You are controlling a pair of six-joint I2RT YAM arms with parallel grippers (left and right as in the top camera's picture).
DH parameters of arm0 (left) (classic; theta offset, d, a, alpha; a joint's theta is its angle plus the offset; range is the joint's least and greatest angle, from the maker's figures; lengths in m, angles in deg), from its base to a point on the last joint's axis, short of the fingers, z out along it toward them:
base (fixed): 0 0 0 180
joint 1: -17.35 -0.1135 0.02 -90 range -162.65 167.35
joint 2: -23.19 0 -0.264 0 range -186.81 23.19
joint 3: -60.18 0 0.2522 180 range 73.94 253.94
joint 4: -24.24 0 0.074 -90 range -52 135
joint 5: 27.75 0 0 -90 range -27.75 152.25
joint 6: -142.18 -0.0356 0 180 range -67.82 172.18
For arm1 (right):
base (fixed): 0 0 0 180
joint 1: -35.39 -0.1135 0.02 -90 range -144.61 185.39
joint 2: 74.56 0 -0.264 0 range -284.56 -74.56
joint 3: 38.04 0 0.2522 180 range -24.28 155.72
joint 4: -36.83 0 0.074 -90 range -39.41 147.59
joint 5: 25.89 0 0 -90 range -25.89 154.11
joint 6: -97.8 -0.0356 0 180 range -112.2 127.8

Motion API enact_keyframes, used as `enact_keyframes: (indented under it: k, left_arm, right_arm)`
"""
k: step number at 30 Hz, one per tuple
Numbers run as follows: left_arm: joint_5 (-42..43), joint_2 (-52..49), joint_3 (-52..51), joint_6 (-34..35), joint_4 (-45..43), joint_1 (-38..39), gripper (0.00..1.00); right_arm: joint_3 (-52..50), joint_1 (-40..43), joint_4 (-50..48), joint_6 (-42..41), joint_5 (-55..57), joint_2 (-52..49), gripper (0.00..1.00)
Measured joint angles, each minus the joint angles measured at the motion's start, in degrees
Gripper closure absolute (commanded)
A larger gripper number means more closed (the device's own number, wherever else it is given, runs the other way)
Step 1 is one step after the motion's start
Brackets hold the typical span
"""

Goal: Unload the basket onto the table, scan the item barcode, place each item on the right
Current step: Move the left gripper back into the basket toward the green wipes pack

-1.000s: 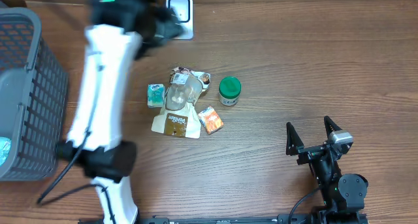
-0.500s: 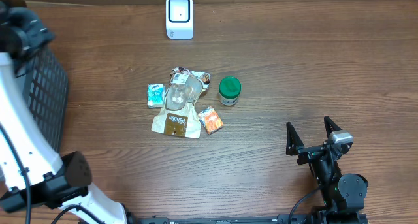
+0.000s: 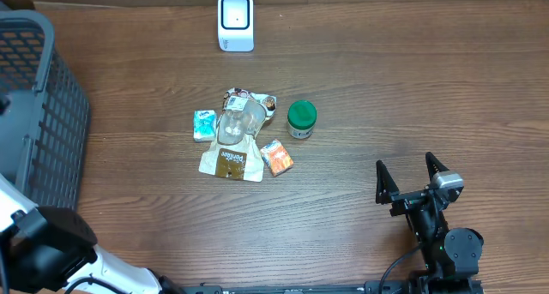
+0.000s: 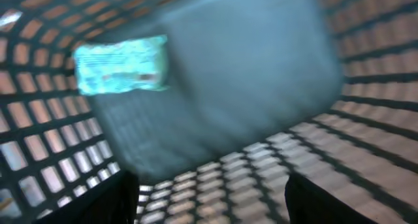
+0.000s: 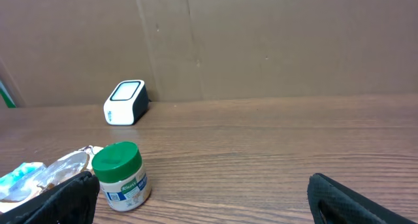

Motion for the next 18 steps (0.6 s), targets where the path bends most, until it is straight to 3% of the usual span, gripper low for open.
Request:
enact_keyframes:
  k: [9, 18]
  left_arm:
    - [-8.02, -0.02, -21.55, -1.31, -12.96, -5.77, 0.24]
    - [-12.57, -1.66, -29.46, -7.04, -26.14, -6.56, 0.22]
  right_arm:
    - [0.00, 0.02, 0.02, 0.02, 0.02, 0.00, 0.00]
    - [0.00, 0.00, -0.02, 0.02, 0.00, 0.00, 0.00]
